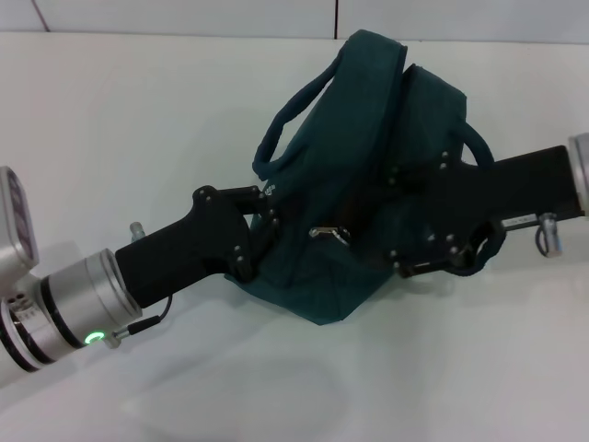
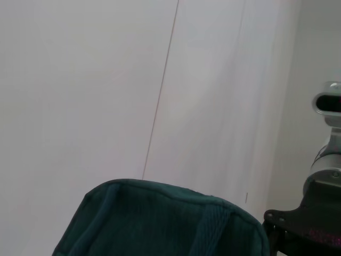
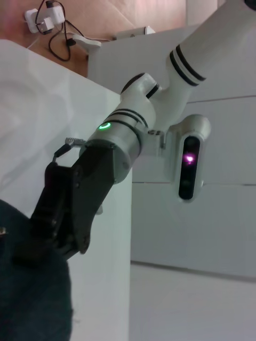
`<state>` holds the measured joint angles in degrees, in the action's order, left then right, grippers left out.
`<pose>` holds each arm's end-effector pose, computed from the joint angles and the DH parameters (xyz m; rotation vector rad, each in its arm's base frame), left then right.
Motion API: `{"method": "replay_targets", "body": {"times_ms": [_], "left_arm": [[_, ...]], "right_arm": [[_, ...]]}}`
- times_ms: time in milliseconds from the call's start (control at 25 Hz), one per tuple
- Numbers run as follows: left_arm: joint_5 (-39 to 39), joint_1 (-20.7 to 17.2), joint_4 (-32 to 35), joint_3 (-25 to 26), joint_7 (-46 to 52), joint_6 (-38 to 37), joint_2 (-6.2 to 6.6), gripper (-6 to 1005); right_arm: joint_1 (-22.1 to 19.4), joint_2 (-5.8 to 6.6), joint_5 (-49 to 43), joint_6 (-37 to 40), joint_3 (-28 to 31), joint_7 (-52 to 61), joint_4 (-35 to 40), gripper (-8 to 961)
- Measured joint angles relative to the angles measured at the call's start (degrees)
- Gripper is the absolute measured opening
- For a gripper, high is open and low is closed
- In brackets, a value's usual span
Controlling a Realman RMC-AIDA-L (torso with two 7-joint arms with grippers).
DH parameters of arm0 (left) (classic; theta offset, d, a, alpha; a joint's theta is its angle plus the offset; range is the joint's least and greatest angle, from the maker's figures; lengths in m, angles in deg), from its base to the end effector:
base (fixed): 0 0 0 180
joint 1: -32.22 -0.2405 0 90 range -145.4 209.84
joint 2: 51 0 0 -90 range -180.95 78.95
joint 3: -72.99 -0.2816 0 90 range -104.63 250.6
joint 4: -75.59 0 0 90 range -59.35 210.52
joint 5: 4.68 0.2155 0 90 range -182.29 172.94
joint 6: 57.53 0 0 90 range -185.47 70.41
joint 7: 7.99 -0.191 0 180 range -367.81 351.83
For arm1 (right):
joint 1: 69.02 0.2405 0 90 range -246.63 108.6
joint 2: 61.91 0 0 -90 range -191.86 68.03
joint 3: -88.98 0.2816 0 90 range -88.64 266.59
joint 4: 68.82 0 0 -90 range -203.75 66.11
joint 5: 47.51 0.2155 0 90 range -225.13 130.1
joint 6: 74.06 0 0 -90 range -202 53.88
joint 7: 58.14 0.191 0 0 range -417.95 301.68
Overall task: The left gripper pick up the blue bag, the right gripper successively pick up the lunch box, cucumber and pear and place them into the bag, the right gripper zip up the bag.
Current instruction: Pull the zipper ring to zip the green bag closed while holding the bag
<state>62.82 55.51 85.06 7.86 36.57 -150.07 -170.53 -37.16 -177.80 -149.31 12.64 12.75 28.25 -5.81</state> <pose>-0.2591 0.2970 -0.0934 -2.4053 -0.4891 -1.2188 0.1514 0.3570 -0.0662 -3.0496 -0.1290 0.4629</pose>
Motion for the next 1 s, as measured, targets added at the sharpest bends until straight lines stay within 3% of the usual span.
{"method": "replay_targets", "body": {"times_ms": [600,1000], "left_arm": [[-0.08,0.00,-0.06,0.00,-1.04,0.17,-0.09,54],[-0.26,0.00,-0.07,0.08,-1.24,0.84,-0.08,55]], "right_arm": [[0.77,-0.14,2.42,-3.84,-6.08,-1.35,1.16,646],[1.08,-0.06,2.81,-4.39,-6.46,-0.93,0.91,645]]}}
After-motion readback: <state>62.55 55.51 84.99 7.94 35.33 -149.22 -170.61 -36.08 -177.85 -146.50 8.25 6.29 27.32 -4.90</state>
